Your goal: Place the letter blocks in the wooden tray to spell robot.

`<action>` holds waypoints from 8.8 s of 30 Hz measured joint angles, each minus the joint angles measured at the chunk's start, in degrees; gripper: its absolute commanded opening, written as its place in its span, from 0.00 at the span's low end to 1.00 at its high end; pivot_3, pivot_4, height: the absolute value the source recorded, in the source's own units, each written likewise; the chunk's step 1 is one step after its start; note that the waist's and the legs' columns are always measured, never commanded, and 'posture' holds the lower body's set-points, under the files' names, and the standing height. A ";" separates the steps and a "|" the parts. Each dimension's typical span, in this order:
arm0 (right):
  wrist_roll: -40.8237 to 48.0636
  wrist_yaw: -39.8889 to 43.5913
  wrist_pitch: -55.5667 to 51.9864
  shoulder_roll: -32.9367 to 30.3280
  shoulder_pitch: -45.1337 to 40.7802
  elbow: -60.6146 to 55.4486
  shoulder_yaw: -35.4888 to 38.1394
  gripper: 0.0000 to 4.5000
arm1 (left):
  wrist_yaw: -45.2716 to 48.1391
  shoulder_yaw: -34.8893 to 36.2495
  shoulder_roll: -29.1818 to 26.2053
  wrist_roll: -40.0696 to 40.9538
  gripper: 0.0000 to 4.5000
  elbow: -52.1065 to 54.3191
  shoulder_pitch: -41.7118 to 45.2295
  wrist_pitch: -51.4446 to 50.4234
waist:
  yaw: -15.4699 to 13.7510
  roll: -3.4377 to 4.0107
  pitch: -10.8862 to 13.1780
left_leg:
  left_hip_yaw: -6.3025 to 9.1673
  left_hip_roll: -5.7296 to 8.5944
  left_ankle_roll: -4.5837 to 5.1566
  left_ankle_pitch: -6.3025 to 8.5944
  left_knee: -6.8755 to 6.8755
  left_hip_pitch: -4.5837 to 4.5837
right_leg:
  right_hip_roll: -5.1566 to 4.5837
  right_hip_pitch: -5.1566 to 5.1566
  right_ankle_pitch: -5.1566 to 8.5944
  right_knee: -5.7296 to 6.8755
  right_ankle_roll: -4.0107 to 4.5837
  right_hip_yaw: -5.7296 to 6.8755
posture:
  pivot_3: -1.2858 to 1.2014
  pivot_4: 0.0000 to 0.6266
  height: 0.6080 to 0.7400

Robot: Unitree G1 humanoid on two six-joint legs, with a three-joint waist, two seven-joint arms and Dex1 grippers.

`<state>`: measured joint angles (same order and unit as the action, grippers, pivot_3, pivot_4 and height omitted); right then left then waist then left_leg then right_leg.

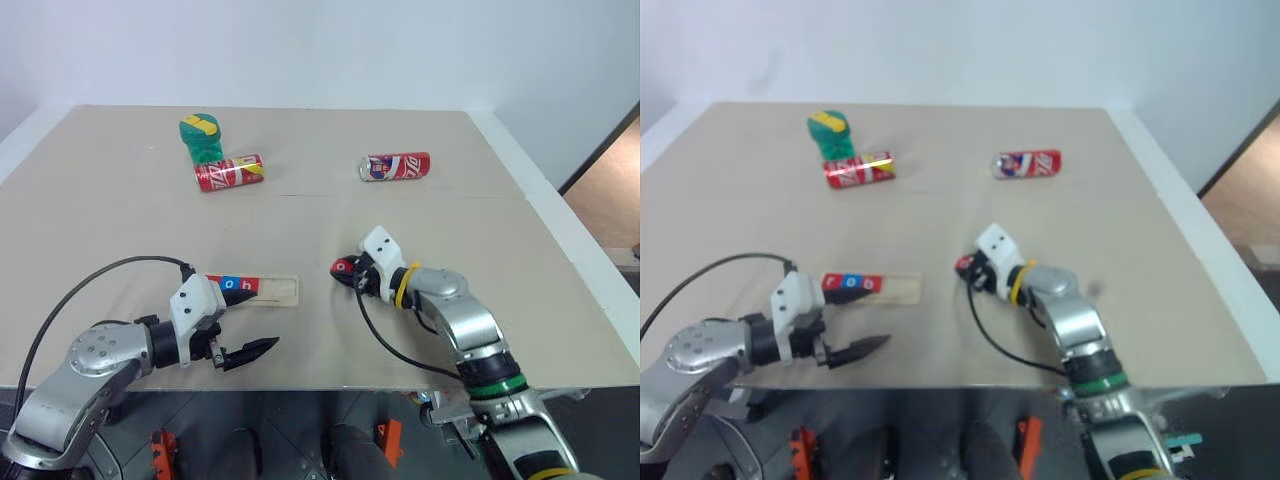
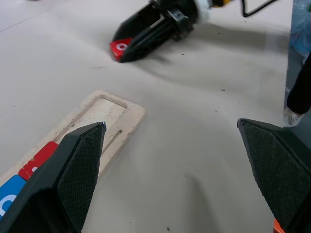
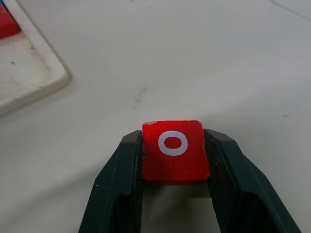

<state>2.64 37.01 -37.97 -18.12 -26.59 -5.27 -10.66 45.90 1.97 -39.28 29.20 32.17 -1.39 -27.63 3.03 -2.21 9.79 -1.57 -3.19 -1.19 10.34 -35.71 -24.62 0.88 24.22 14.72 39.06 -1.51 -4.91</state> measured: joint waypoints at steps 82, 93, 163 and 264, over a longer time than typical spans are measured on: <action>-2.98 23.51 29.53 12.12 -26.05 44.03 -11.43 0.38 | -23.13 1.22 15.77 -9.26 1.00 2.15 -10.09 2.17 | -0.14 -0.06 -0.02 | -0.08 -0.48 0.00 -0.01 -0.13 0.19 | 0.42 -0.02 -0.36 0.04 0.43 0.09 | 0.52 0.24 1.00; -2.18 23.95 25.05 12.20 -26.06 42.33 -10.94 0.50 | -23.04 1.17 15.68 -9.66 1.00 2.14 -9.73 2.12 | -0.15 -0.05 -0.02 | -0.07 -0.48 0.00 -0.01 -0.12 0.18 | 0.41 -0.02 -0.35 0.04 0.43 0.09 | 0.52 0.24 1.00; 3.75 -28.10 -9.14 6.92 20.96 -22.55 10.51 0.27 | 3.95 -5.60 0.66 -5.90 1.00 -3.09 5.21 4.04 | 0.24 -0.18 -0.12 | -0.01 -0.13 -0.02 -0.02 -0.04 0.08 | 0.15 -0.04 0.05 0.02 0.28 -0.05 | 0.52 0.24 1.00; 5.72 23.61 17.76 -4.86 -6.06 19.77 -2.29 0.27 | -5.21 -1.55 6.32 -3.20 1.00 -2.39 -1.92 3.46 | -0.13 -0.19 -0.07 | -0.11 -0.16 -0.01 0.09 0.14 1.24 | 0.09 -0.94 0.20 0.02 0.57 -0.01 | 0.52 0.24 1.00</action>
<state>8.36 60.62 -20.21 -22.98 -32.64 14.50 -12.94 40.68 0.42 -32.96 26.00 29.78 -3.30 -24.17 2.90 -2.40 9.71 -1.68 -3.35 -1.21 10.43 -35.57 -23.37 0.97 23.27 14.92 39.08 -0.95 -4.92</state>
